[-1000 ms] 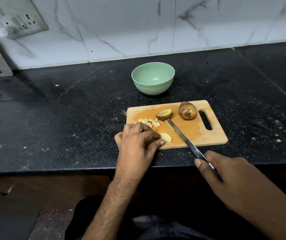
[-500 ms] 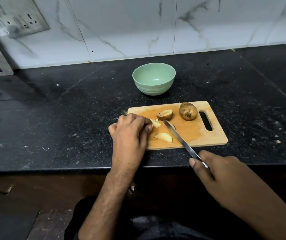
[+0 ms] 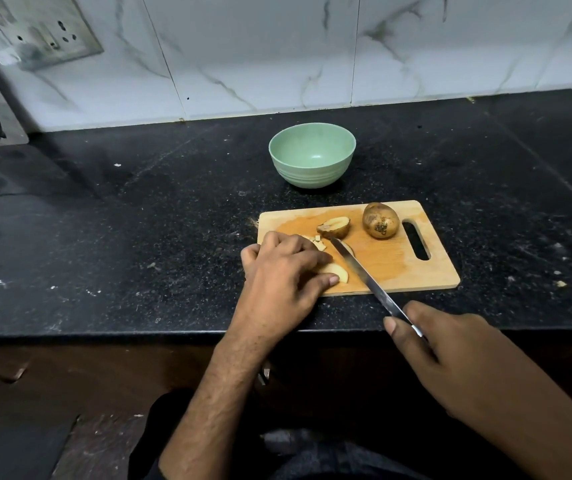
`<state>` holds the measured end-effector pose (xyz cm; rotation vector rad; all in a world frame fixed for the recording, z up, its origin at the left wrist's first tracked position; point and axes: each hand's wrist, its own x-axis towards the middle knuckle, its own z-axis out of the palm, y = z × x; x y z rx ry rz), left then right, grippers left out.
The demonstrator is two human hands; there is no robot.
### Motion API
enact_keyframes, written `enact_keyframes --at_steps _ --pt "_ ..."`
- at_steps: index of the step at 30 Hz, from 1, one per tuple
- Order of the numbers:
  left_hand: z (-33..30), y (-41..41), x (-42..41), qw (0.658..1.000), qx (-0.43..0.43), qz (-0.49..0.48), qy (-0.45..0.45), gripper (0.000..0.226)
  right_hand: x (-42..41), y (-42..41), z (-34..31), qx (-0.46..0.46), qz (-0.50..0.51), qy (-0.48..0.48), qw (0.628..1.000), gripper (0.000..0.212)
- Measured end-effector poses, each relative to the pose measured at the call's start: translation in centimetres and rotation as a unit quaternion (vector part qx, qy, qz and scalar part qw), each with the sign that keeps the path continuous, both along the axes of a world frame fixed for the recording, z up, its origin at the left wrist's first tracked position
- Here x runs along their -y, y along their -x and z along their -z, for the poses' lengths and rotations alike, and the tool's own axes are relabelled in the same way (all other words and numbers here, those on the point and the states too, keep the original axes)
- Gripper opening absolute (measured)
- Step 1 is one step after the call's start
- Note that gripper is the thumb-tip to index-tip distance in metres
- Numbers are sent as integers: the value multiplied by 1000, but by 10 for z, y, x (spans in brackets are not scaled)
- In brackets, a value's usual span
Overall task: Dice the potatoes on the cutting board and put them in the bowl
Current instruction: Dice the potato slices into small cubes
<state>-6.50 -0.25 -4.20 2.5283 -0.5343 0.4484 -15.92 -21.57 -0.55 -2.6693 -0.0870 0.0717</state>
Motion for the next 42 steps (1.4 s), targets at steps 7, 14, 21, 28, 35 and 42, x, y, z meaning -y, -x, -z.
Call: enact_keyframes --at_steps 7,14,21,28,35,42 --pt "-5 -7 2 999 -38 12 23 35 5 1 3 -24 19 28 999 45" --pt "3 7 10 997 17 -52 57 27 -2 9 1 -36 1 40 999 39" --pt "7 13 11 999 -17 -51 0 49 -2 5 -5 -22 15 48 998 40" --pt "9 11 15 998 -19 -61 -1 38 -7 0 -8 -30 -1 63 998 40" --pt "9 11 16 998 -18 -64 3 35 -9 1 -9 -47 -13 85 995 39" --pt "10 11 17 997 -10 -70 5 35 -13 2 -15 -57 -22 101 993 37"
